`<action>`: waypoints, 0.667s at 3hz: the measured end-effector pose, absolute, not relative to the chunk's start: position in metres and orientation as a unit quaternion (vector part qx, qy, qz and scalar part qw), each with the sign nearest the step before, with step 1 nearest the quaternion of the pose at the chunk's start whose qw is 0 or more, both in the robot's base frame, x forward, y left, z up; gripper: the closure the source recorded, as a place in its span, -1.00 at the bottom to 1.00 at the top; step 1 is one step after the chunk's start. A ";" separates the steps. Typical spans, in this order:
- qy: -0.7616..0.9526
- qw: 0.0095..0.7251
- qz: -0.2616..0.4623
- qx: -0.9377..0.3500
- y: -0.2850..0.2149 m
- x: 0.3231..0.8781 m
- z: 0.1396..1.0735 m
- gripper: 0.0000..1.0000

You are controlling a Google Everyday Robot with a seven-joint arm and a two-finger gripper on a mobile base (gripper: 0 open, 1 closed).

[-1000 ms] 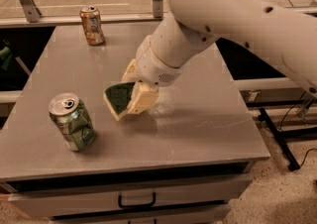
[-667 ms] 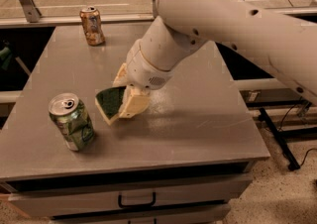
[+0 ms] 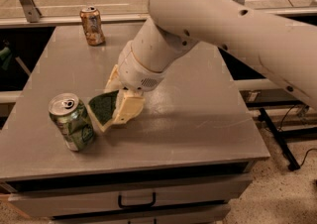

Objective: Move sponge near green can

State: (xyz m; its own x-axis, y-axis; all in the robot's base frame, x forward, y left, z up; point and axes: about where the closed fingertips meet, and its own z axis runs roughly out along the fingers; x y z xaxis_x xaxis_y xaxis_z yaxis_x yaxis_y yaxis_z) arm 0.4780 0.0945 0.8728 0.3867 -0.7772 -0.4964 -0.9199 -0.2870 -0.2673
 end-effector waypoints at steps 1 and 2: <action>0.537 0.261 0.134 -0.791 0.094 0.479 0.873 -1.00; 0.562 0.273 0.106 -0.773 0.068 0.504 0.884 -1.00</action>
Offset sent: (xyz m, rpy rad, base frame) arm 0.0674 -0.0728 0.0277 -0.0240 -0.1017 -0.2072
